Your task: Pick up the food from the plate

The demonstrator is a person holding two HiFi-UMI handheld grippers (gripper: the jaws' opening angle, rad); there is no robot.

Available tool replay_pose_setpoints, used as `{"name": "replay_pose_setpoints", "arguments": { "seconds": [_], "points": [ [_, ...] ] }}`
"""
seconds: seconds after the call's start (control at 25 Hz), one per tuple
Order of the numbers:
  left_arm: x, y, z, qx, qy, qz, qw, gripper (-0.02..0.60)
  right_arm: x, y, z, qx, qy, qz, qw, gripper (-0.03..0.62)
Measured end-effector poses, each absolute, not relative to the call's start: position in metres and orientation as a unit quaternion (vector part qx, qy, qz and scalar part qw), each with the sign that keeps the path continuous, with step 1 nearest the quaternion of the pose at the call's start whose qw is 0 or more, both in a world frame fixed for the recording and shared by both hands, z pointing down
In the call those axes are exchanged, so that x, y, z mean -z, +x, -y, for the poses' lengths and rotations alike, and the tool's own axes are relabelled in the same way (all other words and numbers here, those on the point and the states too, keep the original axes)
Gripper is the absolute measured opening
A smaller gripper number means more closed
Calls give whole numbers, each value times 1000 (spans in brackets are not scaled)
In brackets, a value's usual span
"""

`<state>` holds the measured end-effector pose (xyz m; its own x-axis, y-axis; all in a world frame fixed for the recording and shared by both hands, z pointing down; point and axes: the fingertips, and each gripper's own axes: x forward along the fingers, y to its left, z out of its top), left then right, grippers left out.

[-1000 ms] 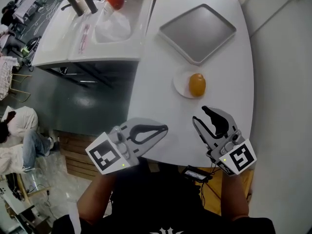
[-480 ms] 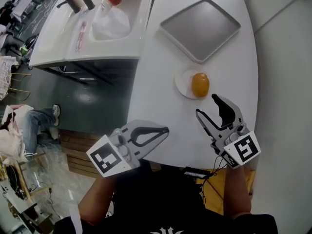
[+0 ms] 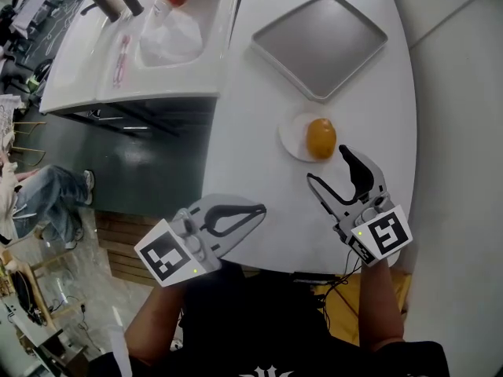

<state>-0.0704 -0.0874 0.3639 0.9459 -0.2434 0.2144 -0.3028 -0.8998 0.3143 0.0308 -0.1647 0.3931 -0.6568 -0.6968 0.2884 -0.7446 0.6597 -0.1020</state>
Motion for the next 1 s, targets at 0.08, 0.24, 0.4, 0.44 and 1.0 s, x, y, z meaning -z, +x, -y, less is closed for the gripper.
{"name": "replay_pose_setpoints", "arguments": {
  "seconds": [0.08,0.24,0.4,0.44,1.0],
  "points": [
    [-367,-71,92,-86,970,139,178,8,-399,31,170,-110,401,902,117,295],
    [-369,-68,99,-89,970,136,181,8,-409,35,180,-118,409,896,123,310],
    [-373,-64,106,-91,971,130,180,8,-418,41,190,-122,423,889,127,322],
    [-375,-63,108,-94,971,128,180,8,-421,43,192,-123,428,887,126,324],
    [-396,-56,135,-104,970,107,189,8,-465,52,227,-153,458,863,146,385]
  ]
}}
